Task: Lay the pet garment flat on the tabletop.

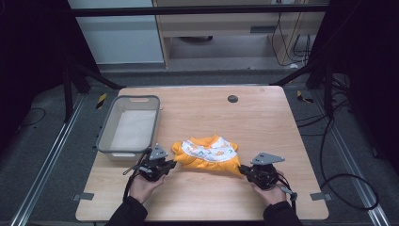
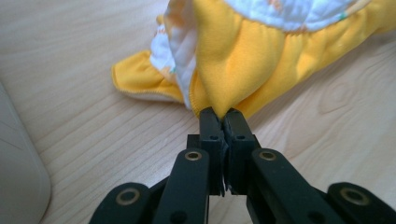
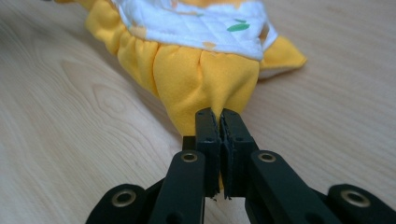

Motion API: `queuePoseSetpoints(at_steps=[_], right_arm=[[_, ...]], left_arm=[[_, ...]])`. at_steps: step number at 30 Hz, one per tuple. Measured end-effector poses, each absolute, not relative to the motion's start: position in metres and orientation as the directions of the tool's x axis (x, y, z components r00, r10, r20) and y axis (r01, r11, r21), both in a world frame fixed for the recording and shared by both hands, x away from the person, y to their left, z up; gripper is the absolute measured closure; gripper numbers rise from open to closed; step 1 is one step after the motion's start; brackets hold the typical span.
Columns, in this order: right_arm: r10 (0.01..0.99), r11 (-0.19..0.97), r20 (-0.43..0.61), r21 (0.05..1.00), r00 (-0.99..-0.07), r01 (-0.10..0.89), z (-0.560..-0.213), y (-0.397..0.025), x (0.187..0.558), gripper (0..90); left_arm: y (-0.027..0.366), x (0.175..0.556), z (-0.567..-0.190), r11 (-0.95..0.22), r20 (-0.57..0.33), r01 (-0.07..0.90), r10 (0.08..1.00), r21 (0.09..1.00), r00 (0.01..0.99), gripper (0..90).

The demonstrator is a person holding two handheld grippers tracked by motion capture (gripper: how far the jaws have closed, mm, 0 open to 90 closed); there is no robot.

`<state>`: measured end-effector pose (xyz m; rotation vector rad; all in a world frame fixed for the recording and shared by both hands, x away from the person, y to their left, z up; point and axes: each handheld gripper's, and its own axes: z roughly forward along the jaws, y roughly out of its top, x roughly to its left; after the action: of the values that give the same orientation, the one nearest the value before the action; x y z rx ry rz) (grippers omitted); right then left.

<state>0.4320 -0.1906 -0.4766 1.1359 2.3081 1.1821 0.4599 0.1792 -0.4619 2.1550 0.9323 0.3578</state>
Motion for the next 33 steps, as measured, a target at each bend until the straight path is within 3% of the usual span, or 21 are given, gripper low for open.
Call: queuePoseSetpoints(at_steps=[9,18,22,24,25,27,33], right_arm=[[0.719,0.265,0.170,0.829,-0.674,0.492,-0.440,-0.202,0.413,87.3],[0.709,0.335,0.179,0.766,-0.682,0.549,-0.455,-0.201,0.398,85.0],[0.722,0.366,0.150,0.745,-0.675,0.558,-0.467,-0.198,0.401,78.8],[0.737,0.355,0.123,0.767,-0.665,0.535,-0.467,-0.200,0.401,72.8],[0.737,0.355,0.123,0.767,-0.665,0.535,-0.467,-0.200,0.401,72.8],[0.749,0.321,0.118,0.796,-0.652,0.513,-0.462,-0.205,0.401,70.4],[0.751,0.273,0.124,0.836,-0.649,0.476,-0.458,-0.206,0.404,75.5]], left_arm=[[0.191,0.429,-0.429,-0.384,-0.131,0.483,0.662,0.787,0.738,88.0],[0.192,0.408,-0.453,-0.438,-0.161,0.569,0.677,0.696,0.718,87.2],[0.192,0.406,-0.460,-0.457,-0.126,0.573,0.697,0.680,0.706,82.1],[0.193,0.403,-0.456,-0.441,-0.119,0.560,0.702,0.701,0.702,71.1],[0.194,0.402,-0.454,-0.432,-0.112,0.552,0.707,0.713,0.698,71.1],[0.198,0.397,-0.446,-0.399,-0.086,0.512,0.719,0.761,0.689,62.5],[0.194,0.401,-0.433,-0.367,-0.058,0.449,0.718,0.815,0.693,62.2]])
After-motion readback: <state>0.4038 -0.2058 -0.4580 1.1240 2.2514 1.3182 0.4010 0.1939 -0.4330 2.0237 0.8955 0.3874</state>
